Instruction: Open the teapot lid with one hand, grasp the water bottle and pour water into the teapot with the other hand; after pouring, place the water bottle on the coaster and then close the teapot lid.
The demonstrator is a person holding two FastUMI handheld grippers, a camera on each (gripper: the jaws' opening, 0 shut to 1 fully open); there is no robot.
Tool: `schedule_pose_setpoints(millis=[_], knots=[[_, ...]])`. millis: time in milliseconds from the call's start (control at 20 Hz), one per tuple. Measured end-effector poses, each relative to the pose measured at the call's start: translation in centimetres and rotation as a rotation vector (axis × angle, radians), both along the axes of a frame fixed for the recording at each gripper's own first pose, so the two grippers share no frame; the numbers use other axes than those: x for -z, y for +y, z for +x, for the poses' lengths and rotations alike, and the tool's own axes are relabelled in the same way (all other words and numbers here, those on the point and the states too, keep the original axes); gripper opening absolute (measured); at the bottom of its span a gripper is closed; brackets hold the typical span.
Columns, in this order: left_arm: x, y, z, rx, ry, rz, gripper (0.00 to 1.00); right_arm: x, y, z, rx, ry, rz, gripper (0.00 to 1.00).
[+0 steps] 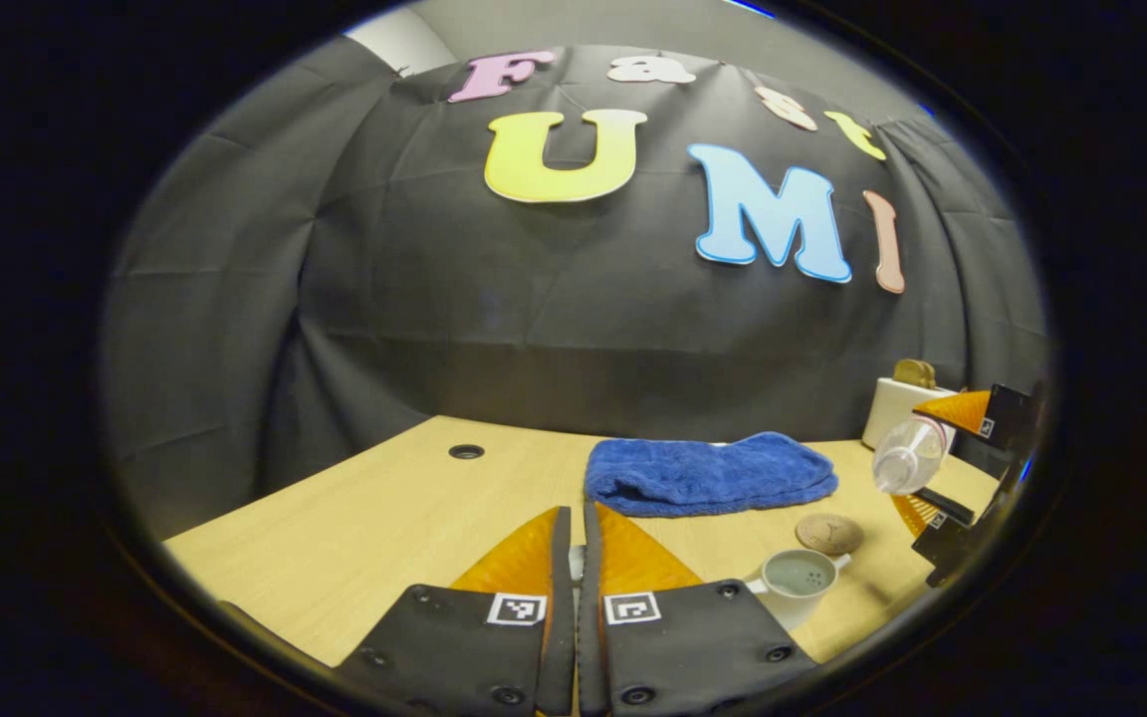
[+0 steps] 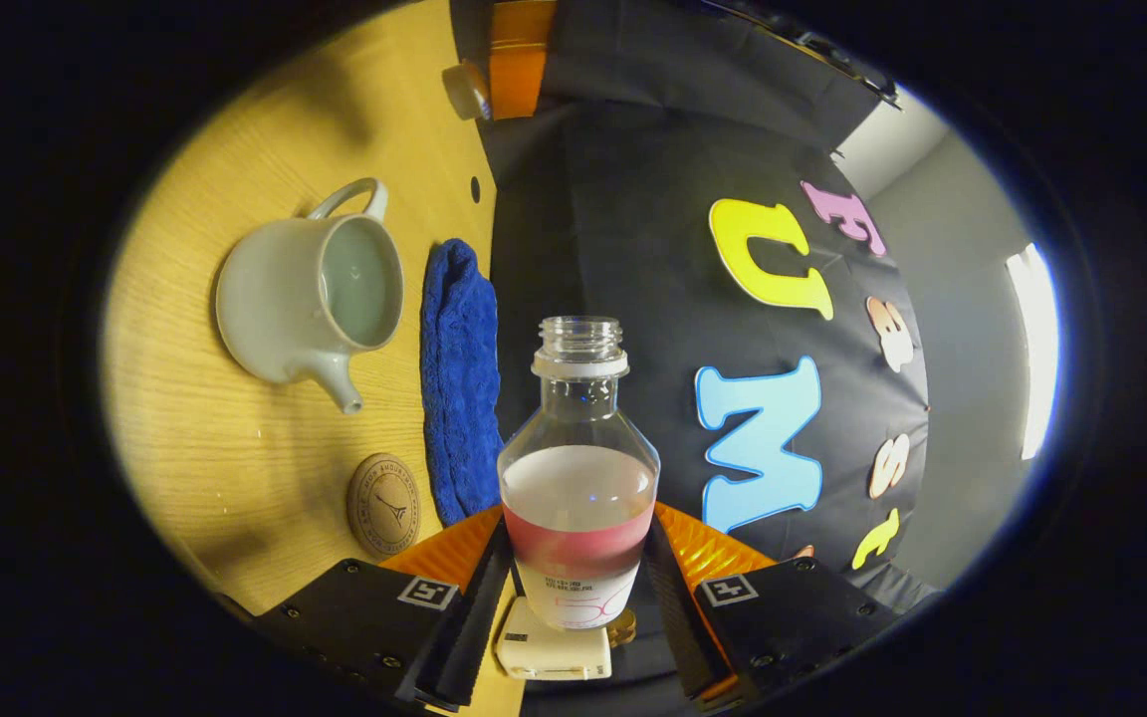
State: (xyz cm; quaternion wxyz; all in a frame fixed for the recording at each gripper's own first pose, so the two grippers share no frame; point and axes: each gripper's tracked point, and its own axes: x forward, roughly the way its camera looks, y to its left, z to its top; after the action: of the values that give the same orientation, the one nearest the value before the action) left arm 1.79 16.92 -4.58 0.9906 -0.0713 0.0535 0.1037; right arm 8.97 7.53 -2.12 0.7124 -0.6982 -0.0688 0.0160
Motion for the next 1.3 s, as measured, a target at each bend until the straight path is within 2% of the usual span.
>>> schedule_pose_setpoints(millis=[250, 500, 850, 1300], knots=[[0.2, 0.2, 0.0, -0.003, 0.006, -0.012, 0.08, -0.4, 0.5, 0.2, -0.019, -0.036, -0.138, 0.73], [0.5, 0.1, 0.0, 0.0, 0.012, -0.015, 0.07, -1.5, 0.8, 0.8, -0.038, -0.075, -0.214, 0.73], [0.8, 0.0, 0.2, 0.005, 0.023, -0.014, 0.08, -3.3, 1.8, 0.9, -0.065, -0.123, -0.288, 0.73], [1.1, -0.2, 0.2, 0.01, 0.036, -0.011, 0.08, -5.2, 2.5, 0.8, -0.088, -0.155, -0.317, 0.73]])
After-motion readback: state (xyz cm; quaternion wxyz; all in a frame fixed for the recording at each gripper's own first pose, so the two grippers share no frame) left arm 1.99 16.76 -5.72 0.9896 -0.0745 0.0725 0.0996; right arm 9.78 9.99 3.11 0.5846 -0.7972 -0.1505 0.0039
